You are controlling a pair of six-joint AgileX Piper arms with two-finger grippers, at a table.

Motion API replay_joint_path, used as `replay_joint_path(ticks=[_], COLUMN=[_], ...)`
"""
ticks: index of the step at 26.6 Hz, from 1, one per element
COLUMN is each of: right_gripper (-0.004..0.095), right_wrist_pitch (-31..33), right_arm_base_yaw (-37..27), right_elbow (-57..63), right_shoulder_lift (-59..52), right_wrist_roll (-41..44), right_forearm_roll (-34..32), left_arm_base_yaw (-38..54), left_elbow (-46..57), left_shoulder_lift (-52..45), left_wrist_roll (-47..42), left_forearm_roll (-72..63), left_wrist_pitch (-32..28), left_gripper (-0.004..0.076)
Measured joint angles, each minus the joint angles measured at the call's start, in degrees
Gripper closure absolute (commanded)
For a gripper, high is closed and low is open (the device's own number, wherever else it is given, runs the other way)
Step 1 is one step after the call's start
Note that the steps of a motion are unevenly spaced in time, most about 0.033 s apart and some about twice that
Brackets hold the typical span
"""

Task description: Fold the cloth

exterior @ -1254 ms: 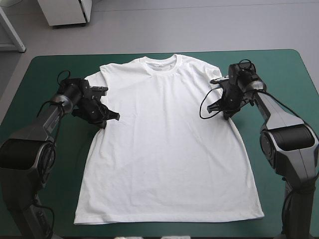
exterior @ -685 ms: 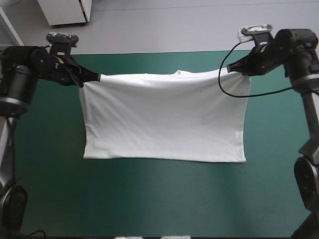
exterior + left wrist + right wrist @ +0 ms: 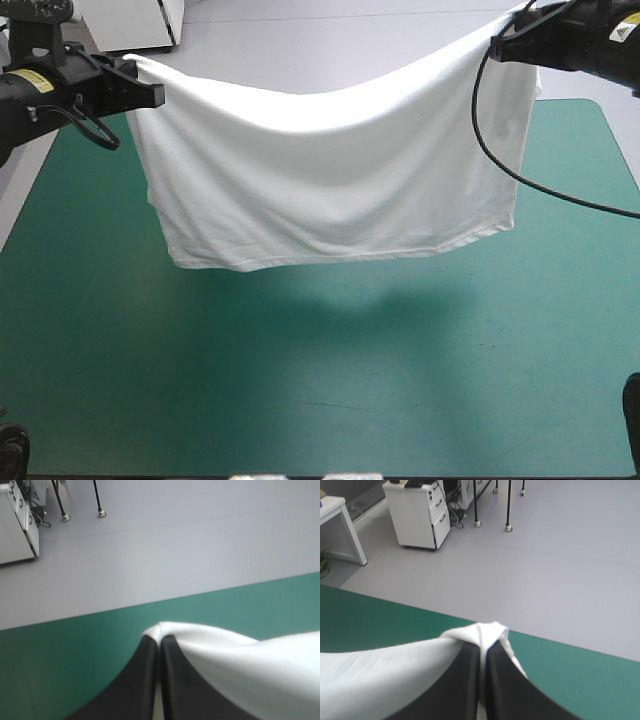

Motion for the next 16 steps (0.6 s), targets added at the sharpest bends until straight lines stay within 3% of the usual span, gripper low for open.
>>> replay_joint_path(ticks=[9,16], right_gripper=[0.0921,0.0921], right_wrist_pitch=[-12.3,-15.45], right_arm_base_yaw=[0.0,-3.81], right_elbow=[-1.14,-10.04], right_shoulder_lift=[13.37,22.72], right_wrist_roll=[-3.23,-5.05], right_forearm_roll=[0.0,4.58], left_arm_base_yaw=[0.0,0.0], left_elbow=[-0.31,-12.11], left_shoulder_lift=[12.77,22.59], left_wrist_roll=[0.21,3.3], left_forearm_roll=[-0.56,-5.01], left_wrist_pitch=[-15.48,-19.37], left_gripper=[0.0733,0.0733])
